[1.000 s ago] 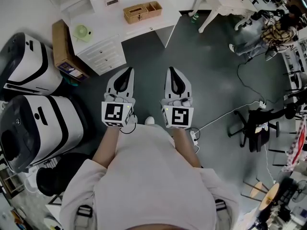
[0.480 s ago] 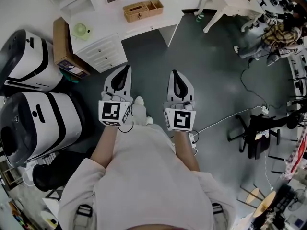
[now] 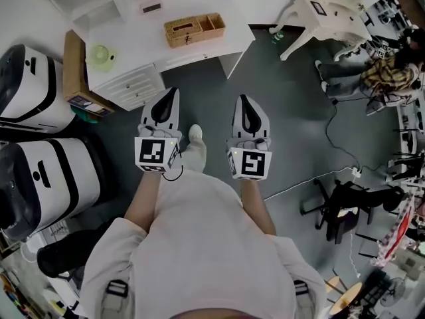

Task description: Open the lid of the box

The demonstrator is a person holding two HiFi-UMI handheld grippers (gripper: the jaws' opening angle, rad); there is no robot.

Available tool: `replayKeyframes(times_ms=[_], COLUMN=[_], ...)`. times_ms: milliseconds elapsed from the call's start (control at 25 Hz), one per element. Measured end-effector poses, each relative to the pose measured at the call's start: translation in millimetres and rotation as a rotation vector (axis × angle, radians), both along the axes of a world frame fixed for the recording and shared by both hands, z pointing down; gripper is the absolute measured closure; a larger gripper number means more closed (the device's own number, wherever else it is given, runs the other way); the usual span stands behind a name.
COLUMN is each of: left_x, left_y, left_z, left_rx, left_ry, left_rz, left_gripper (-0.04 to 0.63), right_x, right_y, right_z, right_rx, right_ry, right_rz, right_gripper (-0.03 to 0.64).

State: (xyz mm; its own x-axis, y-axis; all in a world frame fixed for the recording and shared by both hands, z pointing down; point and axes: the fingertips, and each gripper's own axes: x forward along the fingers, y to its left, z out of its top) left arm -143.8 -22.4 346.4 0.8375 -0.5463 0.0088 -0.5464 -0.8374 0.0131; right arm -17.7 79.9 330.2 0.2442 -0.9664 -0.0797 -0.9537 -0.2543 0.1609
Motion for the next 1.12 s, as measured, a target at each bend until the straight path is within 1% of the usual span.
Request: replayKeyframes(times_ms=[240,360,560,720,840,1000,1120], left_x=[62.5,81.3,105.5,120.3,135.0,155.7,172.5], left_y=[-80.3,-111.0,-156.9,-183.5,-200.6,-223.3,-244.4], left_z=[-11.4,-20.0,-16.1,-10.4,-3.1,6.3,11.0], left_rx=[0.002,0.005,0.012,0.006,0.008,0.011,0.017], left_ry=[0.022,0.043,0.026,0.015,0.003,-0.01,-0.002], left_rz=[-0.037,-0.048,-0.085,-0.138,-0.185,-0.271,-0.338], left_gripper=[0.601,0.601,0.601,0.601,0.601,0.601,0.601], right_x=[66.4,87.9,118.4,139.6,163.7,194.9,221.7], right_y=[-84.3,-120.1,-172.8,-202.9,-227.0,-263.8,-295.4], right_z=[-8.9,-10.5,-2.6,-4.2,-0.6,3.0,3.3], right_rx=[-0.001,0.003,-0.021,-0.012,-0.01,-0.004,0.003], right_ry=[-0.001,0.013,0.0,-0.001,-0.026,-0.035,-0.033], right_rz=[-0.033,-0.054,-0.085,-0.129,-0.161,-0.25,-0.318], right_gripper=[0.624,0.623,0.624,0.624,0.623,0.624,0.623])
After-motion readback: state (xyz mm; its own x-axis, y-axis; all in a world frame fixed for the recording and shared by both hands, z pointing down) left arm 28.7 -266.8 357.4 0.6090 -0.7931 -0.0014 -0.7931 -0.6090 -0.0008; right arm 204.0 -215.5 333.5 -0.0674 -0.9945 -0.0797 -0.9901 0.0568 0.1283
